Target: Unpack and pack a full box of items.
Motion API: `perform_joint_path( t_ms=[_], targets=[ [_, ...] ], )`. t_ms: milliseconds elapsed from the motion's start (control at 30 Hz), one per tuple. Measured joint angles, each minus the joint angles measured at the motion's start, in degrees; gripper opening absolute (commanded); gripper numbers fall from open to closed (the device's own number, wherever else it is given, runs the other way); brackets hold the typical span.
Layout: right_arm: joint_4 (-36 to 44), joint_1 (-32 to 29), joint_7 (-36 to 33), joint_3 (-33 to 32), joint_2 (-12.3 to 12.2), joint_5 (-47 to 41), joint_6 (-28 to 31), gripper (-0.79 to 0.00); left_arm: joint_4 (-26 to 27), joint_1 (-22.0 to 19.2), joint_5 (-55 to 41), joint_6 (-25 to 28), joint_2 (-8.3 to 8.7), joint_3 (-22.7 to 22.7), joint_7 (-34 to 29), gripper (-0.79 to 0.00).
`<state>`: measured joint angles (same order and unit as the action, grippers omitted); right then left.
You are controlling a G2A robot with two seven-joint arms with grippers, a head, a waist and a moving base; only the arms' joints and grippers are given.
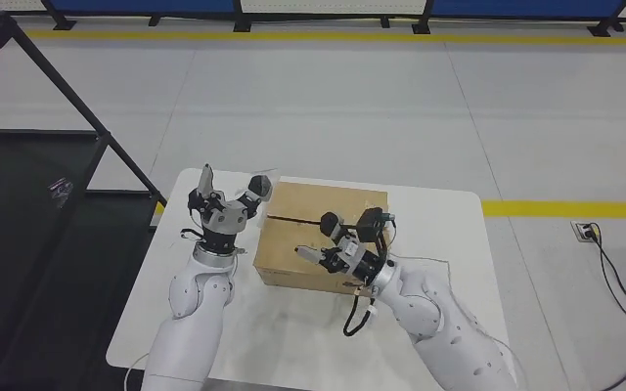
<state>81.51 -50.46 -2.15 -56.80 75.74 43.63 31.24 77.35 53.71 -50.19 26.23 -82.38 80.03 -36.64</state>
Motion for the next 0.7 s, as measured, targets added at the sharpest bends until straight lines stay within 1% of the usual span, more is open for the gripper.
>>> perform_joint_path(
  t_ms=[67,100,133,167,200,233,267,467,567,600,700],
  targets=[
    [1.6,-1.0,2.7,1.0,0.2,3.8,-2.1,0.000,0.1,-0.1,-0.2,0.9,-0.30,-1.1,1.2,0.000],
    [2.5,-1.6,4.8,1.6,0.4,6.6,-4.2,-0.080,0.0,-0.3,-0.6,1.3,-0.51,-1.8,1.8,0.000],
    [3.1,-2.0,6.7,2.1,0.6,8.6,-6.1,-0.191,-0.1,-0.4,-0.6,1.7,-0.65,-2.3,2.2,0.000],
    [3.6,-2.6,8.6,2.5,0.8,10.5,-8.1,-0.262,-0.2,-0.5,-0.6,2.0,-0.78,-2.8,2.5,0.000],
    [4.1,-3.2,11.1,3.2,1.0,12.6,-10.7,-0.274,-0.4,-0.7,-0.7,2.4,-0.95,-3.4,3.0,0.000],
    [4.3,-3.6,12.6,3.6,1.2,13.7,-12.4,-0.237,-0.4,-0.8,-0.7,2.7,-1.06,-3.8,3.3,0.000],
    [4.5,-3.9,13.6,4.1,1.4,14.5,-13.9,-0.228,-0.5,-0.9,-0.7,3.0,-1.17,-4.1,3.6,0.000],
    [4.0,-3.5,16.2,6.1,2.7,16.0,-20.3,-0.289,-1.0,-1.5,-0.8,3.9,-1.78,-6.1,4.6,0.000],
    [2.6,-2.5,16.5,6.7,3.4,15.1,-21.6,-0.357,-1.1,-1.6,-0.8,3.9,-1.99,-6.8,4.5,0.000],
    [2.0,-2.0,16.4,6.8,3.7,14.7,-21.9,-0.400,-1.2,-1.6,-0.8,3.9,-2.05,-6.9,4.3,0.000],
    [0.7,-0.9,15.9,7.0,4.3,13.7,-22.4,-0.406,-1.3,-1.6,-0.8,3.9,-2.14,-7.1,4.0,0.000]
  ],
)
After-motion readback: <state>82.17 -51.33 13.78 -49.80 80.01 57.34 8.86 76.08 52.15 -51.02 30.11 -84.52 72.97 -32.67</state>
